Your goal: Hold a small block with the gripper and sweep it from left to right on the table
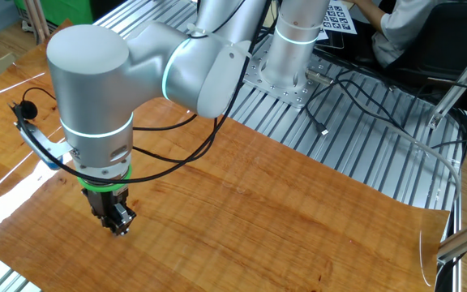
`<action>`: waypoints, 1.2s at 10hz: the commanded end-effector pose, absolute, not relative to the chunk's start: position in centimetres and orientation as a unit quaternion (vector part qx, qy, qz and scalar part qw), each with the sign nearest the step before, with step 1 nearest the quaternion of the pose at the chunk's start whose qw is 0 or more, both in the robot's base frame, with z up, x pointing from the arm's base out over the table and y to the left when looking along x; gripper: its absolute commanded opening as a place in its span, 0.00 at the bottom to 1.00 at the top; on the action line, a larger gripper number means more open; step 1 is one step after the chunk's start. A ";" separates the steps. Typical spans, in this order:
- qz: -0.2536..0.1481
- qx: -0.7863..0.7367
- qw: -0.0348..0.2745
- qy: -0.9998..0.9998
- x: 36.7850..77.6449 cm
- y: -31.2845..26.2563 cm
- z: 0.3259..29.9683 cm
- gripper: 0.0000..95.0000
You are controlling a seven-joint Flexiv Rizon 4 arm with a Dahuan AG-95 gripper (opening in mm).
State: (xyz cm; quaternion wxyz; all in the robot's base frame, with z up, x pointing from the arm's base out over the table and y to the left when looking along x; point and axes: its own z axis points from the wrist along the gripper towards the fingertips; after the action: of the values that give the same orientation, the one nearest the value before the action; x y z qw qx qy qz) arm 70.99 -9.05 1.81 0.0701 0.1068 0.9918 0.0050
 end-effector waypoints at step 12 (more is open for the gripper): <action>0.006 0.110 0.074 0.991 70.9 -8.8 1.5 0.00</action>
State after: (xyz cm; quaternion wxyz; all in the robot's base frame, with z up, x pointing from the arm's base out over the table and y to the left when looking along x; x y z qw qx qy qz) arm 70.97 -8.81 1.47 0.0729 0.1110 0.9911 0.0064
